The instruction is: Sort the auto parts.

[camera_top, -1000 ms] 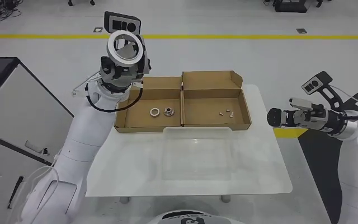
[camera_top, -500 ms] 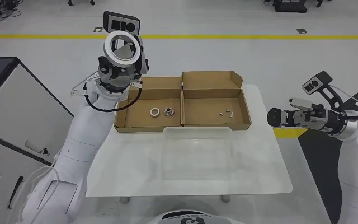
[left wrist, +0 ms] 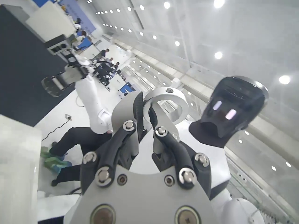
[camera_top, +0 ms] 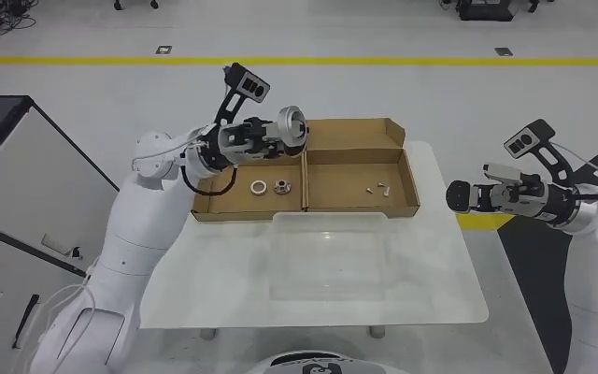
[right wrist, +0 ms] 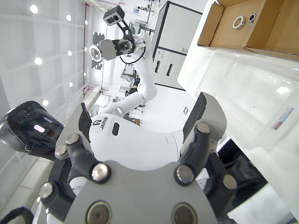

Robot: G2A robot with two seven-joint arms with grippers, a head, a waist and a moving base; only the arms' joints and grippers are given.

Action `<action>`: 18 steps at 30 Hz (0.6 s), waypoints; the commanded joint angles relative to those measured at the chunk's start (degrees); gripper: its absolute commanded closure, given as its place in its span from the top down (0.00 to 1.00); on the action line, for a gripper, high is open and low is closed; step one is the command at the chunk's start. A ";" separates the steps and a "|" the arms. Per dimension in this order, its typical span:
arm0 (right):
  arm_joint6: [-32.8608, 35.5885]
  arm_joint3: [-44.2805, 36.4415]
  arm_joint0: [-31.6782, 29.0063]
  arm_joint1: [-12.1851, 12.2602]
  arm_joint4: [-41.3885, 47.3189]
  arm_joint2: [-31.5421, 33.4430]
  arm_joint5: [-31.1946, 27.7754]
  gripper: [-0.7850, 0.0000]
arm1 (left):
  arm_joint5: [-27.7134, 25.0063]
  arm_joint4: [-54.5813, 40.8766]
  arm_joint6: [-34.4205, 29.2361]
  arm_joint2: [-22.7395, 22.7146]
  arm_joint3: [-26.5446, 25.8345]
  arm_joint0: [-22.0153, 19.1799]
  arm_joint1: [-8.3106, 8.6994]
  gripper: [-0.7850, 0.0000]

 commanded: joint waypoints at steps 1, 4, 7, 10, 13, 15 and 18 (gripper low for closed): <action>0.00 0.00 0.00 0.00 0.00 0.00 0.00 1.00 | 1.34 3.39 1.32 -0.43 -0.07 0.14 0.24 0.00; 0.00 0.00 0.00 0.00 0.00 0.00 0.00 1.00 | 5.75 10.50 3.61 -1.30 1.40 -0.52 0.87 0.00; 0.00 0.00 0.00 0.00 0.00 0.00 0.00 1.00 | 10.84 20.66 3.61 -1.66 2.75 -2.32 1.73 0.00; 0.00 0.00 0.00 0.00 0.00 0.00 0.00 1.00 | 15.46 35.29 2.30 -1.23 3.75 -4.36 2.90 0.00; 0.00 0.00 0.00 0.00 0.00 0.00 0.00 1.00 | 18.00 47.39 -0.74 -0.12 3.48 -5.62 3.91 0.00; 0.00 0.00 0.00 0.00 0.00 0.00 0.00 1.00 | 18.65 51.63 -2.12 0.29 3.31 -5.83 4.34 0.00; 0.00 0.00 0.00 0.00 0.00 0.00 0.00 1.00 | 19.43 58.07 -4.78 1.56 3.18 -6.16 4.91 0.00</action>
